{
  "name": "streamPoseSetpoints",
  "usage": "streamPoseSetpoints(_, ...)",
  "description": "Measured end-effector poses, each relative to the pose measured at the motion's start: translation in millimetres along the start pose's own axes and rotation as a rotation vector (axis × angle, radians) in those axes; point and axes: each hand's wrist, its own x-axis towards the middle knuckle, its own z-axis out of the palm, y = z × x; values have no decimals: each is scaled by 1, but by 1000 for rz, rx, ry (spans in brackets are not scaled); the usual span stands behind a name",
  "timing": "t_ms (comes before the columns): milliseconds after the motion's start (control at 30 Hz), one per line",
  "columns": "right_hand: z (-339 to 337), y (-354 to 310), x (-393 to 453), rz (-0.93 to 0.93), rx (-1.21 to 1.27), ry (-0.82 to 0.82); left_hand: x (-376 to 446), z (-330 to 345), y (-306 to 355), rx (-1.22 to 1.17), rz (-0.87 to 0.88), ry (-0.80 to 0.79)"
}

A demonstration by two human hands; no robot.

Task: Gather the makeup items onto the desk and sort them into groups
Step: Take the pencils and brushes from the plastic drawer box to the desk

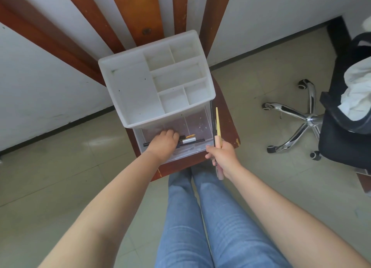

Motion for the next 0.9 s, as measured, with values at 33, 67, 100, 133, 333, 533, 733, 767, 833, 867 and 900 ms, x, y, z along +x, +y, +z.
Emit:
streamPoseSetpoints(33, 0, 0, 0, 2, 11, 8, 0, 1, 0, 45, 4, 15)
streamPoseSetpoints(67, 0, 0, 1, 8, 25, 15, 0, 3, 0, 77, 1, 28)
streamPoseSetpoints(100, 0, 0, 1, 15, 36, 20, 0, 4, 1, 104, -3, 38)
streamPoseSetpoints(133, 1, 0, 1, 22, 42, 22, 0, 4, 1, 130, -6, 49)
streamPoseSetpoints(333, 3, -1, -1, 26, 54, 30, 5, 2, 3, 223, -10, 77)
streamPoseSetpoints(533, 1, 7, -6, -46, -95, 38, 2, 7, 3, 225, 2, 106)
streamPoseSetpoints(733, 0, 11, -8, -13, -2, -21, 6, 7, -5, 261, 12, 107)
streamPoseSetpoints(767, 0, 11, -8, -8, -1, -28, 7, 5, -5, 273, 12, 97)
streamPoseSetpoints(833, -1, 10, -7, -10, 4, -38, 5, 1, -5, 288, 9, 86)
streamPoseSetpoints(867, -1, 10, -7, -23, -9, -40, 4, -1, -6, 275, 1, 87)
streamPoseSetpoints(900, -2, 9, -6, -51, -44, -43, 2, -4, -7, 256, -13, 95)
